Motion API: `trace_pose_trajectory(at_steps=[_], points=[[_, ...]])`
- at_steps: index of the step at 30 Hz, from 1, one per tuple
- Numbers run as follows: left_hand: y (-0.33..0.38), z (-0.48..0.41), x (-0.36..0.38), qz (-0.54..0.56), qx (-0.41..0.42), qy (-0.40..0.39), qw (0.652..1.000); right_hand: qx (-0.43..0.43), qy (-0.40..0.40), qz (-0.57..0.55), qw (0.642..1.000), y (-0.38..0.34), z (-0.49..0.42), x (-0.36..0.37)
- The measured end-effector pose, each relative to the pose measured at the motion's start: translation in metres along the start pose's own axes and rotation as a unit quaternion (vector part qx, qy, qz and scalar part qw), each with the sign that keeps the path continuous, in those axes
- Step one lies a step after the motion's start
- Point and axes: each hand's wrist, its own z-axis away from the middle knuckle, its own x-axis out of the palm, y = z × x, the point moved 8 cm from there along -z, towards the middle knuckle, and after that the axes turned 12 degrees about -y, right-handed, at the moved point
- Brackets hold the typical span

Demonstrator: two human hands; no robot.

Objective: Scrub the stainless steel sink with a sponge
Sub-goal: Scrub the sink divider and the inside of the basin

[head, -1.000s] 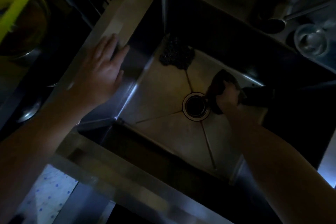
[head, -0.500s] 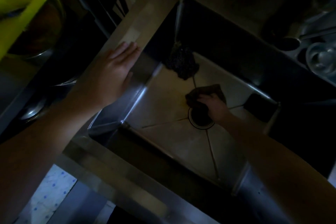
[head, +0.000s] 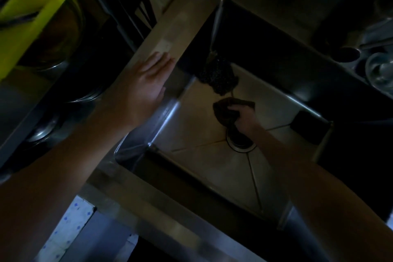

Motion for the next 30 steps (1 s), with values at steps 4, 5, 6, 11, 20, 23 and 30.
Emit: trace_pose_trajectory(at_steps=[4, 5, 6, 11, 20, 23, 30], points=[[-0.002, 0.001, 0.000, 0.006, 0.002, -0.003, 1.000, -0.057, -0.054, 0.093, 0.993, -0.052, -0.020, 0.031], [-0.002, 0.001, 0.000, 0.005, -0.001, -0.005, 1.000, -0.085, -0.070, 0.124, 0.986, -0.068, -0.019, 0.044], [-0.002, 0.000, 0.000, 0.006, -0.004, -0.007, 1.000, -0.112, -0.086, 0.150, 0.978, -0.084, -0.017, 0.058], [0.001, -0.001, -0.003, 0.018, 0.000, -0.005, 1.000, -0.160, -0.138, 0.227, 0.951, -0.111, 0.010, 0.129], [0.001, 0.000, -0.002, -0.011, 0.012, 0.007, 1.000, -0.073, -0.140, 0.277, 0.948, -0.018, 0.076, 0.145], [0.001, 0.001, -0.001, -0.007, 0.013, 0.009, 1.000, 0.004, -0.114, 0.259, 0.959, 0.028, 0.096, 0.126], [0.000, 0.001, 0.001, 0.006, 0.014, 0.009, 1.000, 0.196, 0.084, 0.019, 0.977, 0.121, 0.164, 0.070]])
